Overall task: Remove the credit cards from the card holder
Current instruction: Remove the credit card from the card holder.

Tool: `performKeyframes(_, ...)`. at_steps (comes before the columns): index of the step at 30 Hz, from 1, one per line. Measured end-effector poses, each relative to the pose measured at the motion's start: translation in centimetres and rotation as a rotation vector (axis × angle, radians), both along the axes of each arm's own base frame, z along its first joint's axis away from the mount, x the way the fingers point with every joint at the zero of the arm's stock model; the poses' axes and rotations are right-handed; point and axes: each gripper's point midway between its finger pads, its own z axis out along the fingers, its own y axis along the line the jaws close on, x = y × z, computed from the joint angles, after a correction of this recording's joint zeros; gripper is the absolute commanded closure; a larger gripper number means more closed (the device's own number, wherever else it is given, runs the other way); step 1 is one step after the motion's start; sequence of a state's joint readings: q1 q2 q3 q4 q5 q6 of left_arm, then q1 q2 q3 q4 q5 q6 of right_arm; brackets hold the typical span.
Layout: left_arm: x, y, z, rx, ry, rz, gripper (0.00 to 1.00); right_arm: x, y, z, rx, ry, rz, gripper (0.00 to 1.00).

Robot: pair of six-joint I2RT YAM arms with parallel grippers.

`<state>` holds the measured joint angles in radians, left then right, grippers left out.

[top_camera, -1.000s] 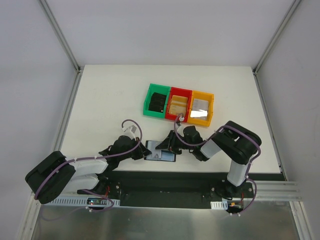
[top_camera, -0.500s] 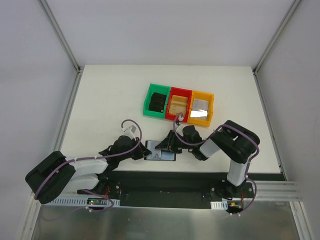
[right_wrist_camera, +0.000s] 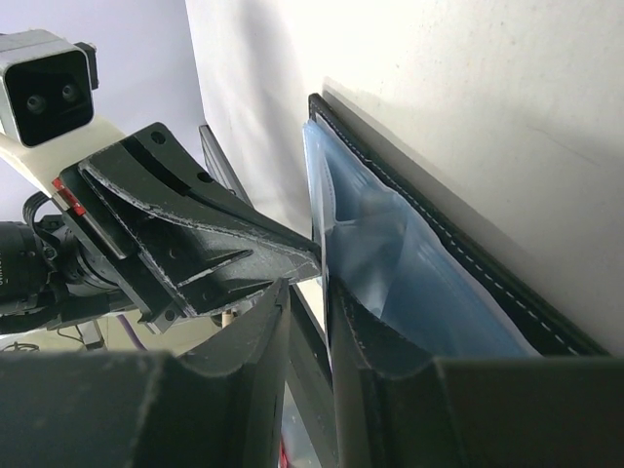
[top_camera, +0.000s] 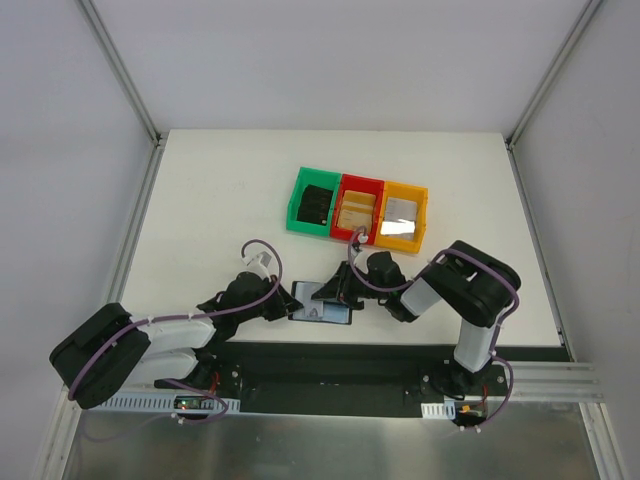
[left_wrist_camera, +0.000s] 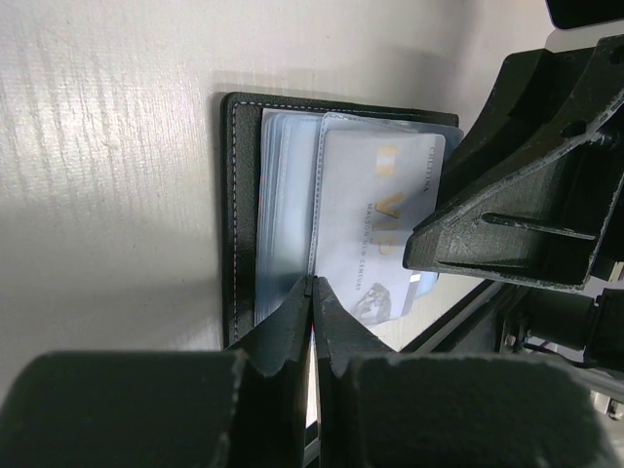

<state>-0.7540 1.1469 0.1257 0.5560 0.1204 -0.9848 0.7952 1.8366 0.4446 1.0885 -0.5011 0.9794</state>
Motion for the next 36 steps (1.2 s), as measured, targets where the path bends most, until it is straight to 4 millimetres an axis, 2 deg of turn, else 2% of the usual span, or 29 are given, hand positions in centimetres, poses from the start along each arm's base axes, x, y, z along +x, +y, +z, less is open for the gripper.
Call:
performKeyframes(29, 0.0, 0.3, -0.1, -0.002, 0.009, 0.027, 1.0, -0.5, -1.5, 0.1, 0.003, 0.004, -0.013, 0.82)
performKeyframes(36, 0.0, 0.3, -0.1, -0.002, 0.01, 0.027, 1.0, -0.6, -1.8, 0.2, 0.004, 0.002, -0.017, 0.86)
